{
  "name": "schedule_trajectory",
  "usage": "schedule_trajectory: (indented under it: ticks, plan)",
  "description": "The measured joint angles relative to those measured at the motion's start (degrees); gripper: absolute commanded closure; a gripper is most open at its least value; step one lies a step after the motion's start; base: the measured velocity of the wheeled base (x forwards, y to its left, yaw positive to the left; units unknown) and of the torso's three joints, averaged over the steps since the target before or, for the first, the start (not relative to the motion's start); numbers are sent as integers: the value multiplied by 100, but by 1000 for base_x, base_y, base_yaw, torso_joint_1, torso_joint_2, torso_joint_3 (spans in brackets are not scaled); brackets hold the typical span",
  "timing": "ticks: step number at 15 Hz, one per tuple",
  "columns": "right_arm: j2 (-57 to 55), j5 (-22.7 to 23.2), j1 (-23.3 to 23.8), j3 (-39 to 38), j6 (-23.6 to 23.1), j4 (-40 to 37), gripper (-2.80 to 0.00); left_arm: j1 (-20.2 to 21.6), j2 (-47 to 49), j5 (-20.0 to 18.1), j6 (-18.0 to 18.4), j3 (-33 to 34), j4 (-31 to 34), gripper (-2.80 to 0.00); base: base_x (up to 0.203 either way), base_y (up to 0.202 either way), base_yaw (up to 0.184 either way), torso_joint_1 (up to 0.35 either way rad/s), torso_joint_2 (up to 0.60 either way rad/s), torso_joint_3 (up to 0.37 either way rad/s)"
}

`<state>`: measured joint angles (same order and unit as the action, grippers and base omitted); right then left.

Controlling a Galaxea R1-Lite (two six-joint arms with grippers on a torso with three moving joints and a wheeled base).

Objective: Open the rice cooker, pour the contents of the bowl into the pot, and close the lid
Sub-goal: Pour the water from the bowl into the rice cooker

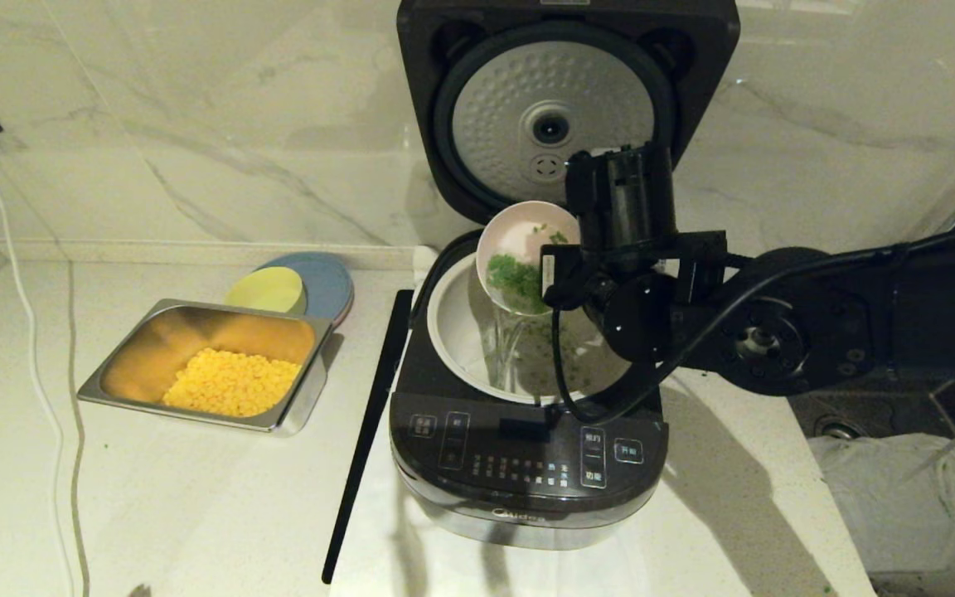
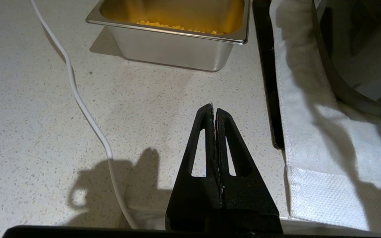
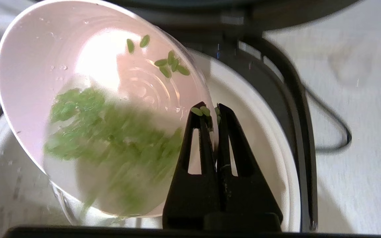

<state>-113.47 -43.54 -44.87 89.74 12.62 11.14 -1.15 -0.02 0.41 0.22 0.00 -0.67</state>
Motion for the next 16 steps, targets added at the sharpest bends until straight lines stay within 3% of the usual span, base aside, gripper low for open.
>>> schedule_trajectory:
  ticks: [4, 10, 13, 16]
  plan:
    - [-27, -77, -5, -961, -1006, 2268, 0, 0, 0, 0, 0, 0, 1, 0, 0, 0, 0, 0, 0, 0]
    - [-319, -219, -5, -1686, -2350, 5081, 0, 0, 0, 0, -1, 0, -1, 0, 0, 0, 0, 0, 0, 0]
    - [-461, -185, -9, -1825, -2704, 5946, 0, 0, 0, 0, 0, 0, -1, 0, 0, 0, 0, 0, 0, 0]
    - [-537, -175, -93, -1786, -2765, 6029, 0, 0, 0, 0, 0, 0, -1, 0, 0, 0, 0, 0, 0, 0]
